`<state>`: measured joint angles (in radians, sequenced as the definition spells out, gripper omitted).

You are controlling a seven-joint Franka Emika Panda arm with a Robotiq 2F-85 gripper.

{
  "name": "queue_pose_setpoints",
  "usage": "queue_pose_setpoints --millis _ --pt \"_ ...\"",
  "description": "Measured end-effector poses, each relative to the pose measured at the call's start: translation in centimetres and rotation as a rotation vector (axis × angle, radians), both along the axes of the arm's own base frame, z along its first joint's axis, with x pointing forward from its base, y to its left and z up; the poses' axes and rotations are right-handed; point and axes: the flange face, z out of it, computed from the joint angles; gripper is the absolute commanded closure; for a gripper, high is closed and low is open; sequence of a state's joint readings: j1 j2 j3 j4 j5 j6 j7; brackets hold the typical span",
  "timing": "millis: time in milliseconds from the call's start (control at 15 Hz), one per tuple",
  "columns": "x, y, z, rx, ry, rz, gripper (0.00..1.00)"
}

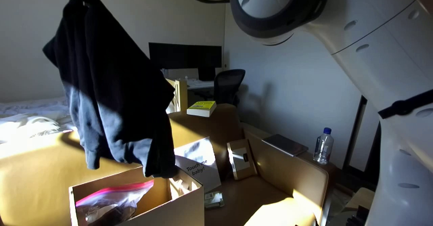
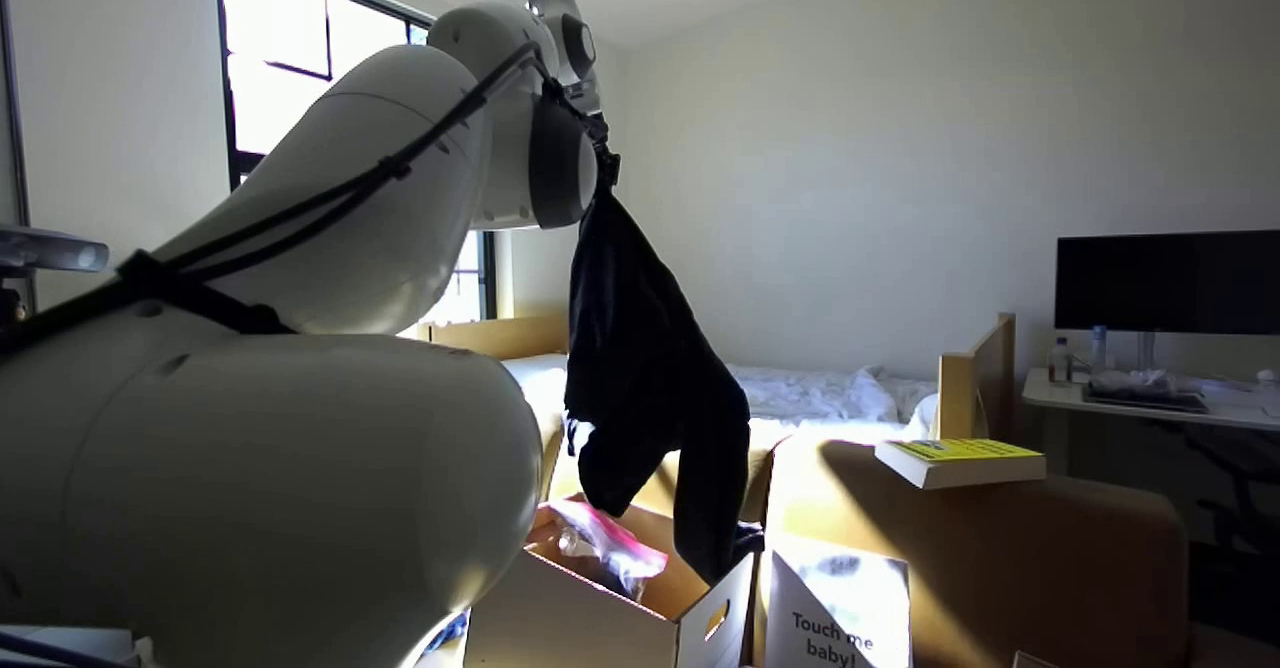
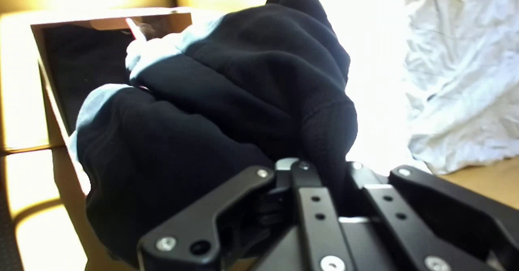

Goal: Pick up the cloth from the sofa and put it in the box

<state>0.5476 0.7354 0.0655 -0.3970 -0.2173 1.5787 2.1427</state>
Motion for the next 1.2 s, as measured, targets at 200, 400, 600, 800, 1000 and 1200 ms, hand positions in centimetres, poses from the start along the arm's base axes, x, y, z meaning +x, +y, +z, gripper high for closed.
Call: queue_pose_setpoints --millis 200,400,600,800,1000,1200 --pt "0.2 3.6 -5.7 -0.004 0.140 0.099 0.98" --pt "1.0 3.7 -9.8 0.037 0.294 0.145 0.98" --pt "4.6 -1.3 -11.1 0.128 0.344 0.058 0.98" --pt "8.2 -8.7 -11.2 0.212 0.369 -0.066 0.98" --pt "10.1 -12.6 -12.0 0.261 0.381 -0.221 0.98" --pt "11.1 -11.6 -16.2 0.198 0.405 -0.358 0.98"
